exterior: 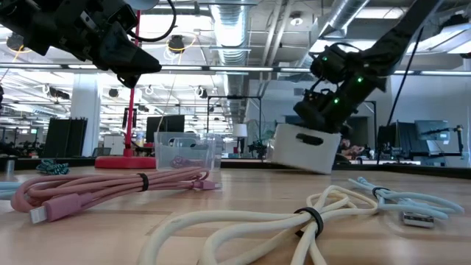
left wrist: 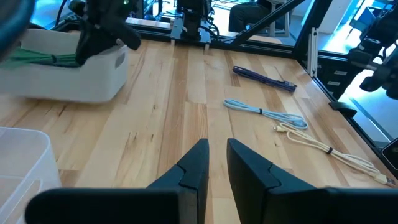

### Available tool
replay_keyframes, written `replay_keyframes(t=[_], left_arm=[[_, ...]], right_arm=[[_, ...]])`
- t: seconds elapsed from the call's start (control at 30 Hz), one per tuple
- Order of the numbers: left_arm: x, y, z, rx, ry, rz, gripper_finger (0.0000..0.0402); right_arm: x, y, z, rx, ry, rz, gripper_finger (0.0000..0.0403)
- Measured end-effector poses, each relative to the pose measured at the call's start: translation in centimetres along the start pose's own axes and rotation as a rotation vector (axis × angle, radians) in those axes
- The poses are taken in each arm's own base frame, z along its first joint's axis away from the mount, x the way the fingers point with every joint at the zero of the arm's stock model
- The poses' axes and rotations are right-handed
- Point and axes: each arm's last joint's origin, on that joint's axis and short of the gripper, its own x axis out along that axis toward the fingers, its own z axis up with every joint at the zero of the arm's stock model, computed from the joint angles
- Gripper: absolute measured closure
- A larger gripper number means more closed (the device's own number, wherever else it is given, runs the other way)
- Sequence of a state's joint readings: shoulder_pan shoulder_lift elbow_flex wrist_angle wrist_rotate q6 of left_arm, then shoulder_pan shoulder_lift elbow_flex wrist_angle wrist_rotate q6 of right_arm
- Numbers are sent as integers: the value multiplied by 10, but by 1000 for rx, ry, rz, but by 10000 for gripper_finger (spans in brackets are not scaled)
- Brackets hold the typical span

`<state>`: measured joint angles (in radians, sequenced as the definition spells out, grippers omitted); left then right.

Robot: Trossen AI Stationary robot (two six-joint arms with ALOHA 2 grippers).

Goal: Pick & Place USB Port
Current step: Put the green USB cable into the gray bin, then put the dark blue USB cable into the transparent bin

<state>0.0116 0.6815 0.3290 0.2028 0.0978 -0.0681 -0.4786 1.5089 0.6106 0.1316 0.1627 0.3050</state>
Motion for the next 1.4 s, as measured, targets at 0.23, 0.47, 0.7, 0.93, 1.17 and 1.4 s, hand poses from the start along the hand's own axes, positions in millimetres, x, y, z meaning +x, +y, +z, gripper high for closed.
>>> replay_keyframes(t=[0.23,0.47,0.7,0.93,1.17,1.4], left_arm=[[0,0,0,0,0,0,344],[0,0,0,0,0,0,344],[0,0,0,0,0,0,344],[0,0,0,0,0,0,344],[0,0,0,0,1,0,344],[0,0,0,0,0,0,344]], right_arm=[[6,0,-4,1,16,4,402],[-4,1,3,-16,-28,18,384],[-18,2,13,-36,-107,-5,329],[-32,8,23,-51,-171,14,289],[-55,20,33,-121,-191,52,264],[-85,38,27,-295,-196,130,271]])
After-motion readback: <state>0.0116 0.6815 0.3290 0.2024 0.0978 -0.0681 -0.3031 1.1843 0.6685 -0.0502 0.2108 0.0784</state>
